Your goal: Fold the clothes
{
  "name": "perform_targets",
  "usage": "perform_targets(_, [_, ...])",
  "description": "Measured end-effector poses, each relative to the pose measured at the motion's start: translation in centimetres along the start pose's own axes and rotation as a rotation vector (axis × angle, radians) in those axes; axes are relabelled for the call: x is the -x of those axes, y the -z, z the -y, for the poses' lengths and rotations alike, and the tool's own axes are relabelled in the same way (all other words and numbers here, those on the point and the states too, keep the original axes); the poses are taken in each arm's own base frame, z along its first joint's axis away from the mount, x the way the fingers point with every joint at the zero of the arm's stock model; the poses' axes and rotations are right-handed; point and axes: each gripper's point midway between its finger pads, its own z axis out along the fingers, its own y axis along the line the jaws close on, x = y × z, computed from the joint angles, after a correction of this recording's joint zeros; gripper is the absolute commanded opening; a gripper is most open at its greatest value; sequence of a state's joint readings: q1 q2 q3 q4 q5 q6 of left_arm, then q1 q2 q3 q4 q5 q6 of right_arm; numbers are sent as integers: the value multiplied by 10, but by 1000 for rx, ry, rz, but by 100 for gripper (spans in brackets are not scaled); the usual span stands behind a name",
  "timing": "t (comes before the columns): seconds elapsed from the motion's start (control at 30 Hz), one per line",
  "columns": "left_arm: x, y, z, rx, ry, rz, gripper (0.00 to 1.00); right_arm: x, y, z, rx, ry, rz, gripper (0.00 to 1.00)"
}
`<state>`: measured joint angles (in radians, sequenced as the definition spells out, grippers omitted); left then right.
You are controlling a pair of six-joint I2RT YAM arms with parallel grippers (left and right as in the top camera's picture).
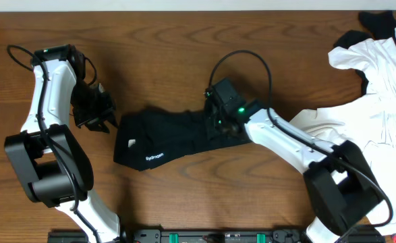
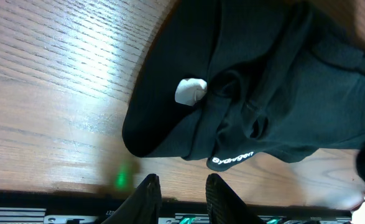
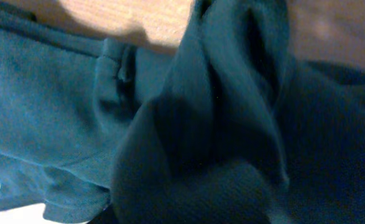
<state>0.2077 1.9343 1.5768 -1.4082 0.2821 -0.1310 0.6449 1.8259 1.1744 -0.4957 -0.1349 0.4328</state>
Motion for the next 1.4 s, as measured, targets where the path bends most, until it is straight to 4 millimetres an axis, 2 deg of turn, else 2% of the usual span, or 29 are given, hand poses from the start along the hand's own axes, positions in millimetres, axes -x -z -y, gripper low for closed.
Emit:
perform_targets(0.03, [0,0,0,0,0,0,27,-2,-3,-3,10,7,-9,52])
perform_targets(0.13, [0,0,0,0,0,0,27,-4,-7,-14,51,41,-17,54])
perform_targets(0.43, [0,0,0,0,0,0,27,0,0,-45,256,159,-17,56])
perform_targets(0.63, [0,0,0,0,0,0,27,-3,5,-51,332,178,-38,58])
perform_targets(0.73, [0,0,0,0,0,0,27,-3,6,-47,333,171,-51,59])
perform_targets(0.87, [0,0,0,0,0,0,28,4,20,-28,287,129,-47,57])
perform_targets(0.97, [0,0,0,0,0,0,28,20,47,-8,214,90,16,52])
perform_targets(1.07, [0,0,0,0,0,0,27,39,73,4,165,70,99,44])
perform_targets(1.13, [0,0,0,0,0,0,27,46,80,6,150,66,127,42])
perform_targets(1.23, [0,0,0,0,0,0,27,44,71,9,130,62,111,42])
perform_targets(1.4, [0,0,0,0,0,0,28,32,27,-2,142,82,37,42])
